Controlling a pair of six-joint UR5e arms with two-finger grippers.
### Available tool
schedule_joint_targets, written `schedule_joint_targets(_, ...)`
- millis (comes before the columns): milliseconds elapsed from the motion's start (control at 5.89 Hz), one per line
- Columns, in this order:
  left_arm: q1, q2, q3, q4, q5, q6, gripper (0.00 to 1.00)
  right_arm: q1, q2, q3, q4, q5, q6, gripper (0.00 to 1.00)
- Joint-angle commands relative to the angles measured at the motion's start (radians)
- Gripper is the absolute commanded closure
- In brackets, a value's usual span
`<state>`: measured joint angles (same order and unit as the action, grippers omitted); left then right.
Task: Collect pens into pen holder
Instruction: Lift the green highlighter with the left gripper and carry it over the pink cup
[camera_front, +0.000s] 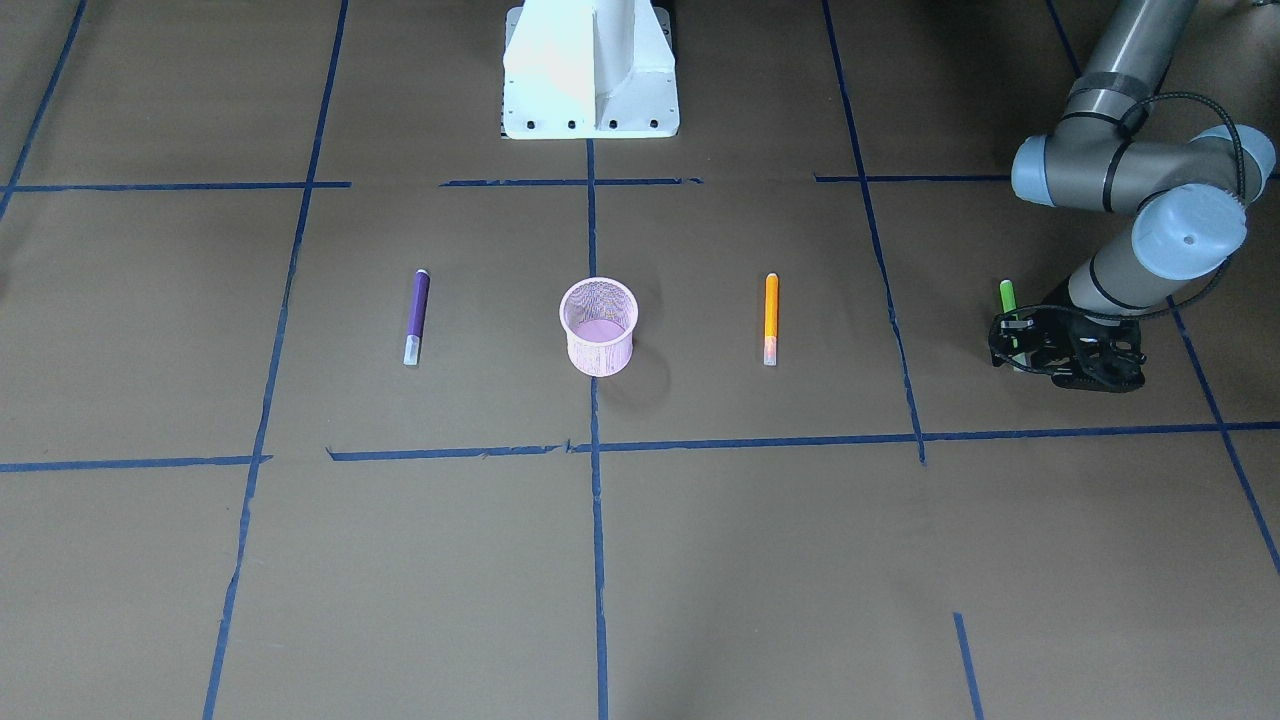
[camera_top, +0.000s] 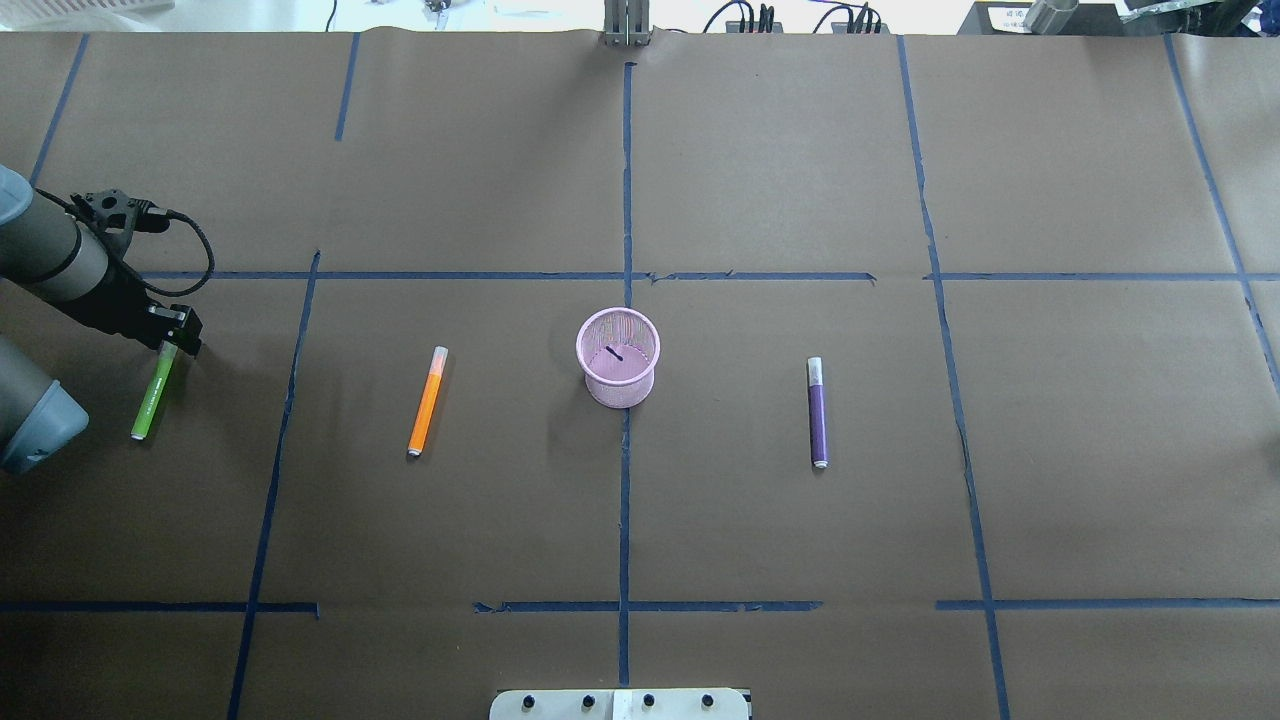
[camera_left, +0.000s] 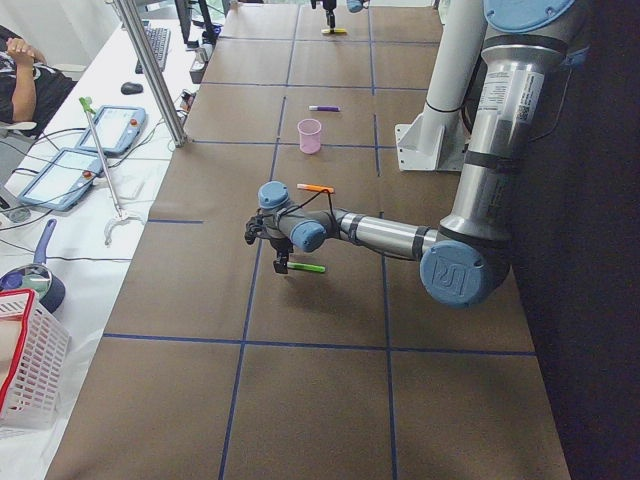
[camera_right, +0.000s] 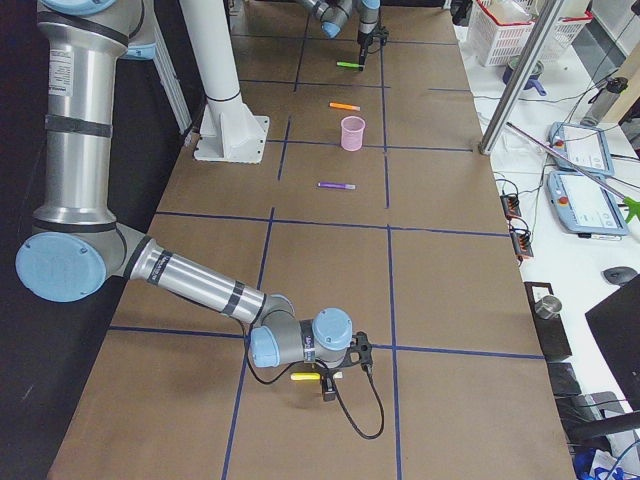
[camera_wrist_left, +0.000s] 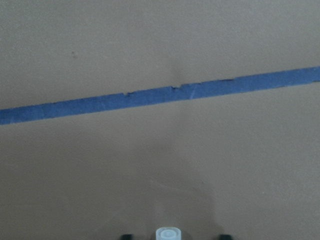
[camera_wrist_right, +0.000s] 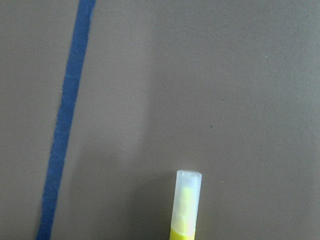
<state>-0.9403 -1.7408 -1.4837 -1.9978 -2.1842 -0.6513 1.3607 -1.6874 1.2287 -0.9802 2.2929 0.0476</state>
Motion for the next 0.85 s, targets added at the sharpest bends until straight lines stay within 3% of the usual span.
schedule_joint_targets(0,0.0,-0.003,-0.006,0.004,-0.006,0.002,0.92,0.0,0.0,0.0,0.0,-0.001,0.0,0.0)
schedule_joint_targets(339,0.0,-0.006,-0.009,0.007,-0.008,0.005,1.0,0.0,0.0,0.0,0.0,-0.001,0.0,0.0)
schedule_joint_targets(679,-0.03,-0.034,-0.065,0.033,-0.012,0.018,1.0,0.0,0.0,0.0,0.0,-0.001,-0.002,0.0)
